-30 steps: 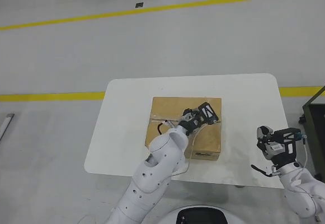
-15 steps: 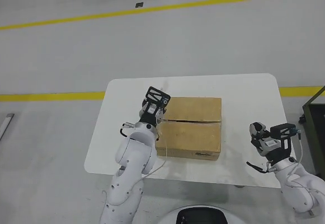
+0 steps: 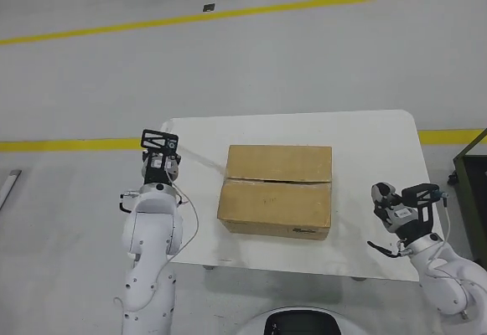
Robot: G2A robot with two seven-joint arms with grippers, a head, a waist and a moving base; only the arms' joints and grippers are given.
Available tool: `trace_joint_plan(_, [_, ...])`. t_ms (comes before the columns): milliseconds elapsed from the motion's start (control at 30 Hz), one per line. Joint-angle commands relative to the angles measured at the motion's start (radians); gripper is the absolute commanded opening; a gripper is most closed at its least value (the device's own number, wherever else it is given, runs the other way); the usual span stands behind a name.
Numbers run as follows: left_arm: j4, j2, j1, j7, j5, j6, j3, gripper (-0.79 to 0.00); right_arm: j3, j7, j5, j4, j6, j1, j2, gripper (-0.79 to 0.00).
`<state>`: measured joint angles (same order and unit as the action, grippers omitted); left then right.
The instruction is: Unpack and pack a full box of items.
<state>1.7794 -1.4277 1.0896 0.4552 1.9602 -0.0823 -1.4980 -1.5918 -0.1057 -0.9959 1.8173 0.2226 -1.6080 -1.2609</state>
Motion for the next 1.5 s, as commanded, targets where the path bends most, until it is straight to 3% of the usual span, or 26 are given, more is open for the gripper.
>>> trace_joint_plan(0, [-0.016,0.003,-0.003,-0.003,0.003,0.000,-0.018,-0.785,-0.001,-0.001,-0.002,0.001,0.000,-0.001,0.001,-0.785])
trace_joint_plan(233, [-0.060,0.010,-0.006,-0.019,0.009,-0.004,-0.049,-0.785,-0.001,-0.007,-0.007,0.005,-0.006,-0.006,0.002,-0.785])
trace_joint_plan(267, [-0.066,0.011,-0.007,-0.018,0.010,0.002,-0.054,-0.733,-0.002,-0.008,-0.008,0.005,-0.008,-0.007,0.003,-0.785])
trace_joint_plan(300, [-0.072,0.011,-0.007,-0.017,0.008,0.011,-0.061,-0.597,-0.002,-0.008,-0.008,0.006,-0.009,-0.007,0.003,-0.785])
trace_joint_plan(333, [-0.078,0.012,-0.008,-0.017,0.005,0.017,-0.069,-0.631,-0.002,-0.008,-0.009,0.007,-0.010,-0.008,0.003,-0.785])
trace_joint_plan(433, [-0.091,0.014,-0.010,-0.022,-0.008,0.040,-0.088,-0.502,-0.002,-0.011,-0.012,0.009,-0.013,-0.009,0.004,-0.785])
trace_joint_plan(467, [-0.095,0.015,-0.010,-0.026,-0.008,0.040,-0.094,-0.493,-0.002,-0.012,-0.014,0.010,-0.014,-0.010,0.004,-0.785])
trace_joint_plan(500, [-0.099,0.017,-0.010,-0.029,-0.006,0.037,-0.099,-0.557,-0.002,-0.014,-0.015,0.011,-0.015,-0.010,0.004,-0.785])
trace_joint_plan(533, [-0.103,0.018,-0.011,-0.029,-0.009,0.040,-0.106,-0.573,-0.001,-0.014,-0.015,0.012,-0.015,-0.011,0.004,-0.785])
trace_joint_plan(600, [-0.112,0.019,-0.013,-0.025,-0.015,0.052,-0.120,-0.397,0.001,-0.014,-0.017,0.012,-0.018,-0.012,0.004,-0.785])
trace_joint_plan(633, [-0.116,0.020,-0.014,-0.020,-0.014,0.060,-0.127,0.000,0.003,-0.015,-0.020,0.013,-0.019,-0.012,0.005,-0.785])
trace_joint_plan(1200, [-0.095,0.032,0.001,-0.010,-0.091,0.100,-0.211,0.000,0.019,-0.022,-0.033,0.022,-0.037,-0.009,0.006,-0.785])
trace_joint_plan(1333, [-0.037,0.032,0.024,-0.016,-0.116,0.048,-0.176,0.000,0.015,-0.019,-0.031,0.024,-0.043,-0.012,0.007,-0.785])
trace_joint_plan(1467, [0.045,0.024,0.065,-0.005,-0.168,-0.013,-0.071,0.000,0.006,-0.015,-0.031,0.023,-0.048,-0.016,0.008,-0.785])
